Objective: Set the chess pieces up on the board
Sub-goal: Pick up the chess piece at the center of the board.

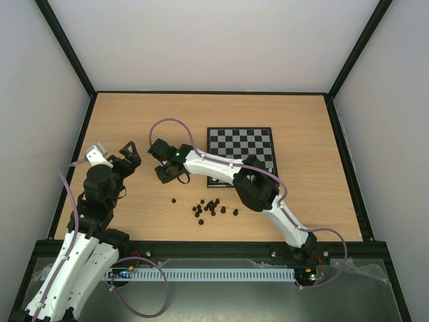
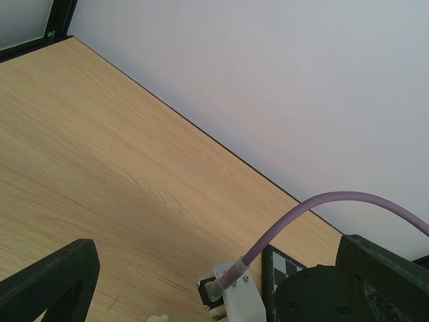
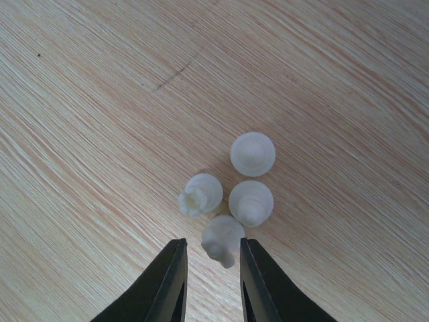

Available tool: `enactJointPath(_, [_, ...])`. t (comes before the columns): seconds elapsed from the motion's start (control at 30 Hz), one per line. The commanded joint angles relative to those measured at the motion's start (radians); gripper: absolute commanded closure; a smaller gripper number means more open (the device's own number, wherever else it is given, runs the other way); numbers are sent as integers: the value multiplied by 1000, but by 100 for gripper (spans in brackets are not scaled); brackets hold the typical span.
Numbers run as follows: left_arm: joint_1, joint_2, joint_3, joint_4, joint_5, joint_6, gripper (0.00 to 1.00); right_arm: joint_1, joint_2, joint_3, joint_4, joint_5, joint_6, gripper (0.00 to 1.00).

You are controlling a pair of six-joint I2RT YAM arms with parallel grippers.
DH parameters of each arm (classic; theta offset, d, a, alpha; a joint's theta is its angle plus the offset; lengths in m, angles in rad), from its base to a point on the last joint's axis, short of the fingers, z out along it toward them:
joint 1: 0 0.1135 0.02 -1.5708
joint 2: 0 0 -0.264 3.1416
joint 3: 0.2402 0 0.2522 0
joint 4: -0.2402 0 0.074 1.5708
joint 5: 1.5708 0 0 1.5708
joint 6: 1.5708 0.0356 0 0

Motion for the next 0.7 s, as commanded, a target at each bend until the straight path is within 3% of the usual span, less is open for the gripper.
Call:
enactJointPath(0.0, [6, 10, 6, 13, 7, 3, 1, 11, 26, 39, -45, -10, -8, 77])
enactJointPath(0.67, [6, 18, 4, 18, 12, 6, 0, 10, 60, 58, -51, -1, -14, 84])
